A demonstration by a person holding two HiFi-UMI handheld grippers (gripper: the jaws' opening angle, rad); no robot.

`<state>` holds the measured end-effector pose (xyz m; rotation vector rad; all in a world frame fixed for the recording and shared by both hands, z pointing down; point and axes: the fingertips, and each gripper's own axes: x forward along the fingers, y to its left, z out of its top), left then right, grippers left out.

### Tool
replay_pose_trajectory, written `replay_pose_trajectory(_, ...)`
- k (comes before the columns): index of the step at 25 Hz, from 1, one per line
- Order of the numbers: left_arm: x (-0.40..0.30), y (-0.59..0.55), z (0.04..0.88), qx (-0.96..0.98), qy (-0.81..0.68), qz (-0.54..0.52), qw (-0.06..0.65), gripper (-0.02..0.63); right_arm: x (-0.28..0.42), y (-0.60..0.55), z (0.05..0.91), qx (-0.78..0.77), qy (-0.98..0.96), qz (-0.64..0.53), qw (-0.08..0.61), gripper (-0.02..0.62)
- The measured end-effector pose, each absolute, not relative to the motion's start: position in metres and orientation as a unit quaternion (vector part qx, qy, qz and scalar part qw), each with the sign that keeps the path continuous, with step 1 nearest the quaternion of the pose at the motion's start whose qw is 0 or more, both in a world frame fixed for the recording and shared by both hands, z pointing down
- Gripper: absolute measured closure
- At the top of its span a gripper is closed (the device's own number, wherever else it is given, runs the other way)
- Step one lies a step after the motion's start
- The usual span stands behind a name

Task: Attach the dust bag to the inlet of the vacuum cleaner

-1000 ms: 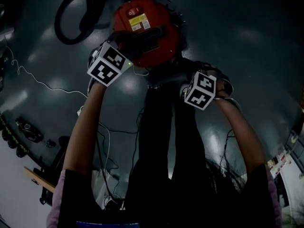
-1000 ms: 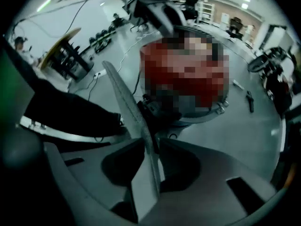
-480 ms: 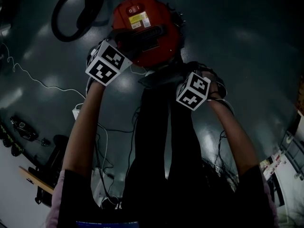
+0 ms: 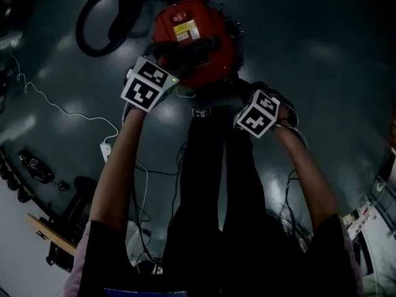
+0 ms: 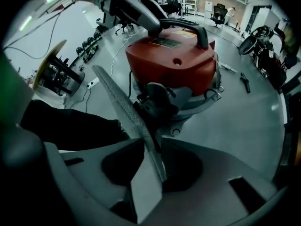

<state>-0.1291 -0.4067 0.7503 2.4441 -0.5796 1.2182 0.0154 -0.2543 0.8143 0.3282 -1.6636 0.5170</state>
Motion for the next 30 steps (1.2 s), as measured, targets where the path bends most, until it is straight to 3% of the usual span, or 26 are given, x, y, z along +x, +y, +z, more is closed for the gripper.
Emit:
replay_pose_trajectory(10,-0.134,-0.374,0.676,0.865,-0.319,0.325,0.211,0.370,0.015,-0.262,0.763,0.177,-0.752,0.258,0.581,0.483)
replay_pose_trajectory(18,-0.107,-0.267,0.606,0.841,-0.372,0.244,0.309,0.373,0.016,-0.227,0.660,0.247,-0.794,0.339,0.440,0.485)
replay_pose_trajectory(30,-0.051,-0.144,0.429,0.834,-0.424,0.179,0.304,0.589,0.029,-0.144,0.484,0.288,-0.810,0.390,0.329,0.500)
